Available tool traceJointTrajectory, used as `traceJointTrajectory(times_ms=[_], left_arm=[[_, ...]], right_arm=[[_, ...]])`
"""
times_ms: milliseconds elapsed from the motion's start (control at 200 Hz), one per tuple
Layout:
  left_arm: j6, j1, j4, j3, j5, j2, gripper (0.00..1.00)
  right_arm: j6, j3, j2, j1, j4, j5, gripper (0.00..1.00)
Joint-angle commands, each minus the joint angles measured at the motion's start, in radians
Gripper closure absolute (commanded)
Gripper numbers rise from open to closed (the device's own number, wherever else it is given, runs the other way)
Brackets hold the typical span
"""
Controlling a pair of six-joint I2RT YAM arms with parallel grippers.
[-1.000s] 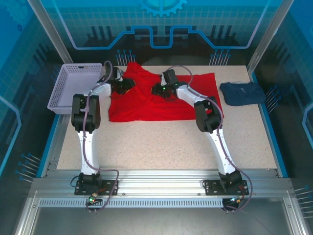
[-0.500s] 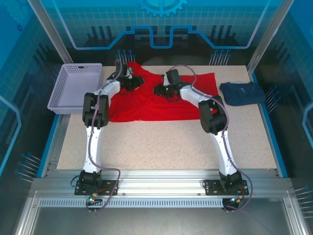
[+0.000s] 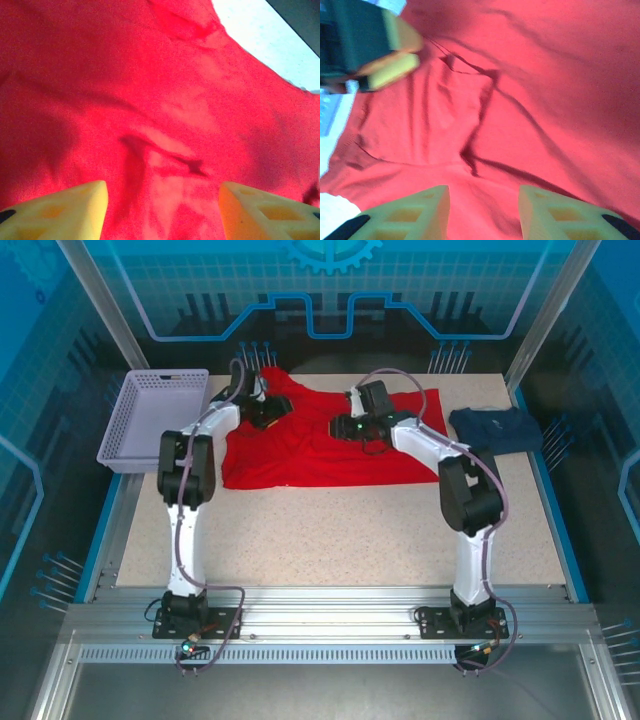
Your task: Fold the inside-out t-shirt
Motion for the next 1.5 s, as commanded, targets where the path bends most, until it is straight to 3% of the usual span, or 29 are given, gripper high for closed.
traceJointTrajectory(times_ms=[0,140,250,395,705,1015,1281,1491], left_arm=[[0.001,0.004,0.129,-0.192,-0.014,-0.213,0.37],[-0.056,0.004,0.263,-0.511,-0.03,-0.365,0.36],[-0.092,0.021,0.322,-0.662,-0.022,-0.405,0.35],[-0.132,0.082,0.352,-0.76,-0.023,-0.386,0.36],[-0.145,0.102,0.367,-0.906,-0.041,-0.428,0.36],[-0.139,0.099,0.392,-1.103,-0.032,-0.548,0.36],[-0.196,0.025,0.281,-1.375,-0.113,-0.875,0.35],[-0.137,0.019,0.207,-1.255,-0.221,-1.015,0.34]], right_arm=[[-0.09,-0.105,-0.109,-0.053,-0.092,0.106,0.56],[-0.09,-0.247,-0.22,-0.173,-0.147,0.138,0.51],[-0.059,-0.321,-0.259,-0.313,-0.157,0.106,0.49],[-0.015,-0.283,-0.173,-0.451,-0.216,0.035,0.51],[0.014,-0.304,-0.084,-0.561,-0.306,0.007,0.55],[0.035,-0.561,-0.308,-0.583,-0.332,0.116,0.62],[0.079,-0.787,-0.521,-0.575,-0.33,0.168,0.62],[0.052,-0.807,-0.694,-0.44,-0.174,0.223,0.56]])
